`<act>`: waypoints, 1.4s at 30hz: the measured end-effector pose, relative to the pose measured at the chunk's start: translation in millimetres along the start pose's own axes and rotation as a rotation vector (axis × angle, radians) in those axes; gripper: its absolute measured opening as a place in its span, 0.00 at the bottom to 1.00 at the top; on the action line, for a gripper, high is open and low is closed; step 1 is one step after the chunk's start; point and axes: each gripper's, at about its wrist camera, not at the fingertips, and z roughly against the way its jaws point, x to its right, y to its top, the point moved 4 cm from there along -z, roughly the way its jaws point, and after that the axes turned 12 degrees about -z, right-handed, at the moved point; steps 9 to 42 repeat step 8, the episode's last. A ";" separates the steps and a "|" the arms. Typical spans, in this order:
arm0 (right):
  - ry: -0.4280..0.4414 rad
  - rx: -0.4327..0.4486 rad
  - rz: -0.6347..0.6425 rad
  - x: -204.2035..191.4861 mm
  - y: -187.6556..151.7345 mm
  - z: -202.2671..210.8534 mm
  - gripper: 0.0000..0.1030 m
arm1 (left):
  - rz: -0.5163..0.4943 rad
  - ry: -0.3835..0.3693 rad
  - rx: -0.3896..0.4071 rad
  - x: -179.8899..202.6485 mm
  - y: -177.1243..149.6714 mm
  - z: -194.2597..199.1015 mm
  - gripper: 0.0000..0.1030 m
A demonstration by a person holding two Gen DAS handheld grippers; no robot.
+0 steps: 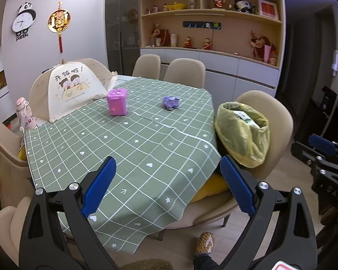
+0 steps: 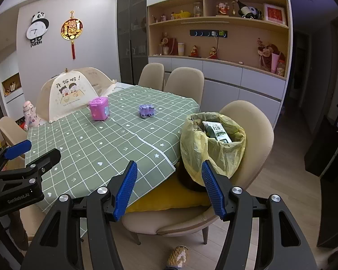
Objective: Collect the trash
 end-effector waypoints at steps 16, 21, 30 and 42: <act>0.063 -0.108 0.075 -20.1 19.0 -98.9 0.55 | 0.095 0.073 -0.171 -59.9 -11.4 -110.4 0.91; 0.063 -0.108 0.075 -20.1 19.0 -98.9 0.55 | 0.095 0.073 -0.171 -59.9 -11.4 -110.4 0.91; 0.063 -0.108 0.075 -20.1 19.0 -98.9 0.55 | 0.095 0.073 -0.171 -59.9 -11.4 -110.4 0.91; 0.063 -0.108 0.075 -20.1 19.0 -98.9 0.55 | 0.095 0.073 -0.171 -59.9 -11.4 -110.4 0.91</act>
